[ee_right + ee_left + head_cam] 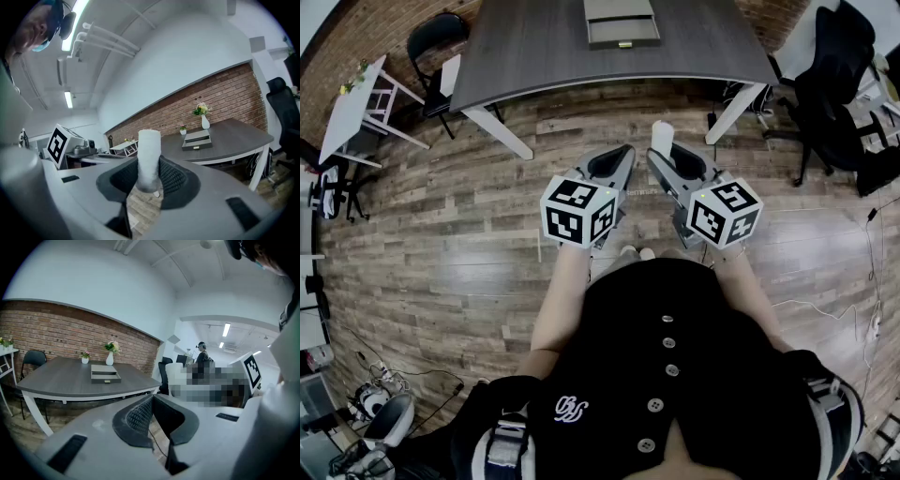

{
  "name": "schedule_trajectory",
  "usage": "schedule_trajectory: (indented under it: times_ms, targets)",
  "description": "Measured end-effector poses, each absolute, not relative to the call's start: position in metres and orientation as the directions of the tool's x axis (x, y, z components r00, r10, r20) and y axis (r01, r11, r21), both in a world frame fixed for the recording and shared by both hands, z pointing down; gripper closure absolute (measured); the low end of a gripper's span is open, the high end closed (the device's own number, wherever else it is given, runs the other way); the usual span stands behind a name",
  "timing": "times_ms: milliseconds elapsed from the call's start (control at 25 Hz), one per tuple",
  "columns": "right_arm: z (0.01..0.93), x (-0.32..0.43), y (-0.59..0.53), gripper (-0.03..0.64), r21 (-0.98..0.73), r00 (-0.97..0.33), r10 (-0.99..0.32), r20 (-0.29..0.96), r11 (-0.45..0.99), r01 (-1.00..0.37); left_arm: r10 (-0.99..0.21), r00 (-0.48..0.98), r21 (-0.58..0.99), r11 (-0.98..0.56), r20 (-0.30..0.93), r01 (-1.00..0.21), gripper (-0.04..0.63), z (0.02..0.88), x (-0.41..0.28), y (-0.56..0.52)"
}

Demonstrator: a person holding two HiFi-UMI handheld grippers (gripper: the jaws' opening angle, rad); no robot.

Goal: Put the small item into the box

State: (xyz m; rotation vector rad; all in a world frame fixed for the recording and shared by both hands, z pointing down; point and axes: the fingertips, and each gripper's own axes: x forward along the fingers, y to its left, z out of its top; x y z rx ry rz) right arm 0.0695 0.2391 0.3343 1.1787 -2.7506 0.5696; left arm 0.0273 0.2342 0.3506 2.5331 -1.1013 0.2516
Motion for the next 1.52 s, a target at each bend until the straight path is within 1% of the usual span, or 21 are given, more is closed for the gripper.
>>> schedule_trajectory:
  times_ms: [200, 480, 720, 960, 1160, 1320, 1520]
  targets:
    - [0.334, 0.074, 0.229, 0.483, -0.267, -0.698, -0.675, 0.241, 0.645, -0.716, -0.697, 0.646, 0.26, -0.592, 0.31, -0.763, 0.581, 0.353, 0.028, 0.219]
    - [0.338, 0.079, 0.225, 0.483, -0.284, -0.712, -0.658, 0.246, 0.653, -0.702, -0.708, 0.629, 0.26, -0.573, 0.319, -0.777, 0.581, 0.354, 0.034, 0.213]
    - [0.337, 0.083, 0.218, 0.483, -0.361, -0.72, -0.661, 0.212, 0.632, -0.686, -0.702, 0.637, 0.245, -0.588, 0.318, -0.771, 0.581, 0.357, 0.041, 0.212]
    - [0.339, 0.094, 0.212, 0.482, -0.406, -0.747, -0.645, 0.165, 0.646, -0.647, -0.713, 0.633, 0.25, -0.581, 0.302, -0.774, 0.581, 0.359, 0.045, 0.205]
    - [0.343, 0.1, 0.205, 0.482, -0.391, -0.766, -0.616, 0.183, 0.669, -0.632, -0.727, 0.617, 0.267, -0.556, 0.302, -0.787, 0.581, 0.36, 0.05, 0.187]
    - [0.35, 0.103, 0.195, 0.482, -0.4, -0.764, -0.618, 0.184, 0.663, -0.633, -0.73, 0.614, 0.272, -0.552, 0.299, -0.788, 0.581, 0.364, 0.051, 0.175]
    - [0.355, 0.101, 0.167, 0.482, -0.394, -0.771, -0.61, 0.182, 0.674, -0.625, -0.717, 0.629, 0.286, -0.561, 0.301, -0.777, 0.581, 0.378, 0.047, 0.141]
